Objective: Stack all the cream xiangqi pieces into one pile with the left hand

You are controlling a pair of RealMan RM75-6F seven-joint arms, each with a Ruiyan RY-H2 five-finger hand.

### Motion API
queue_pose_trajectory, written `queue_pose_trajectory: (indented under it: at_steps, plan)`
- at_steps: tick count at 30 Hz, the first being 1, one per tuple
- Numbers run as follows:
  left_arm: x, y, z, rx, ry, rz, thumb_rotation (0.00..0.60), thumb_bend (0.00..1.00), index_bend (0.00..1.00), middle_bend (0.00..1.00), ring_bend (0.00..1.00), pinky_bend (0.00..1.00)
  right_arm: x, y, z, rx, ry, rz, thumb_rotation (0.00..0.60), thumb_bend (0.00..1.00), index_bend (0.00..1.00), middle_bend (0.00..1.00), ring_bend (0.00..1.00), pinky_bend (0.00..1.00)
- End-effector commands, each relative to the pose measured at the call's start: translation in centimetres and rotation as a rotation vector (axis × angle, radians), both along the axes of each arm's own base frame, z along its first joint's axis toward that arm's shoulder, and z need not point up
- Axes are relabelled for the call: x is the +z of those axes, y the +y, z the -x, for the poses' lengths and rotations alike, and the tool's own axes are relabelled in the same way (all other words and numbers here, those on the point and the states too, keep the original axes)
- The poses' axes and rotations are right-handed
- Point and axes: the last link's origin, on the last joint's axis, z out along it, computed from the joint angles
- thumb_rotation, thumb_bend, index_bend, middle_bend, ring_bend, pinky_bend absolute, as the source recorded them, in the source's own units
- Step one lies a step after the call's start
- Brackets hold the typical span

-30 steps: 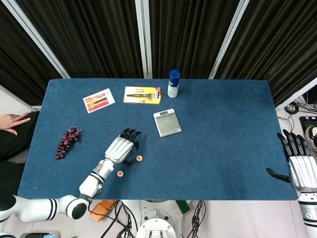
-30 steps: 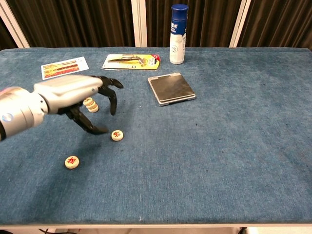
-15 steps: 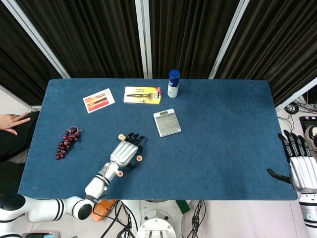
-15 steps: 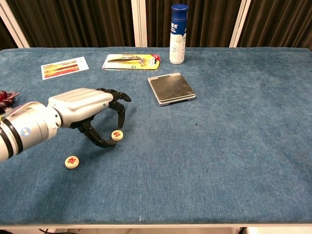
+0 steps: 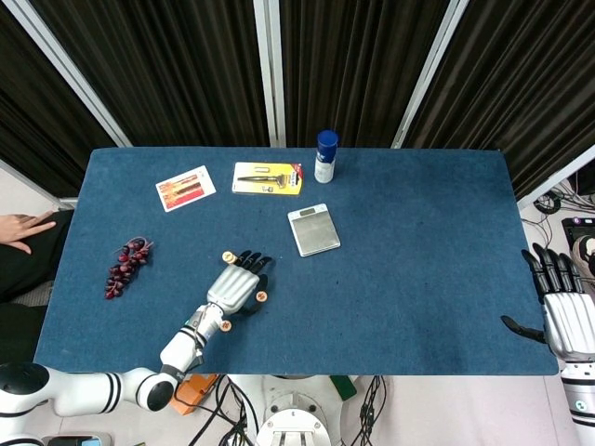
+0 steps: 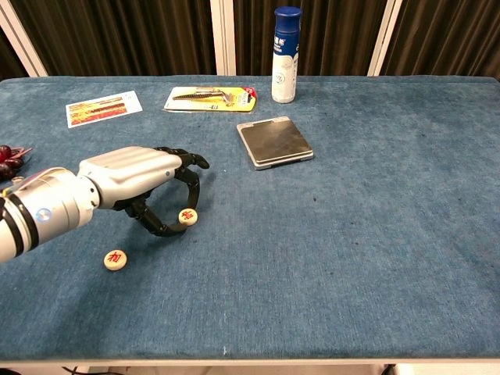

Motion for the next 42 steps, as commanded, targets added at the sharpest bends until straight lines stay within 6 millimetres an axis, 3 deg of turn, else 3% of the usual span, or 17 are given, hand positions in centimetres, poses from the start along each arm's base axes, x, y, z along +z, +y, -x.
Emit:
queue_pose_trajectory:
  at_steps: [1, 8, 14, 20, 29, 42]
  plan:
    - [0.0, 0.0, 0.0, 0.000, -0.009, -0.004, 0.559, 0.36, 0.49, 0.06, 0.00, 0.00, 0.0, 0.0, 0.0, 0.000, 0.000, 0.000, 0.600, 0.10, 0.00, 0.00, 0.00, 0.06]
    - [1.1, 0.8, -0.2, -0.004, -0.023, -0.040, 0.559, 0.37, 0.50, 0.06, 0.00, 0.00, 0.1, 0.0, -0.1, 0.004, 0.000, 0.003, 0.600, 0.10, 0.00, 0.00, 0.00, 0.06]
    - [3.8, 3.1, 0.0, 0.052, -0.065, -0.110, 0.560, 0.37, 0.50, 0.06, 0.00, 0.00, 0.2, 0.1, 0.0, 0.004, -0.003, 0.006, 0.600, 0.10, 0.00, 0.00, 0.00, 0.06]
    - [5.9, 5.3, 1.6, 0.143, -0.071, -0.151, 0.556, 0.37, 0.50, 0.06, 0.00, 0.00, 0.1, 0.1, 0.1, 0.002, -0.008, 0.006, 0.600, 0.10, 0.00, 0.00, 0.00, 0.06]
    - [5.8, 6.0, 3.6, 0.225, -0.054, -0.147, 0.559, 0.36, 0.50, 0.06, 0.00, 0.00, 0.0, 0.0, 0.0, 0.004, -0.004, 0.003, 0.600, 0.10, 0.00, 0.00, 0.00, 0.06]
    - [5.5, 6.3, 3.4, 0.220, -0.051, -0.142, 0.558, 0.35, 0.50, 0.06, 0.00, 0.00, 0.0, 0.0, 0.0, -0.003, -0.002, 0.007, 0.600, 0.10, 0.00, 0.00, 0.00, 0.06]
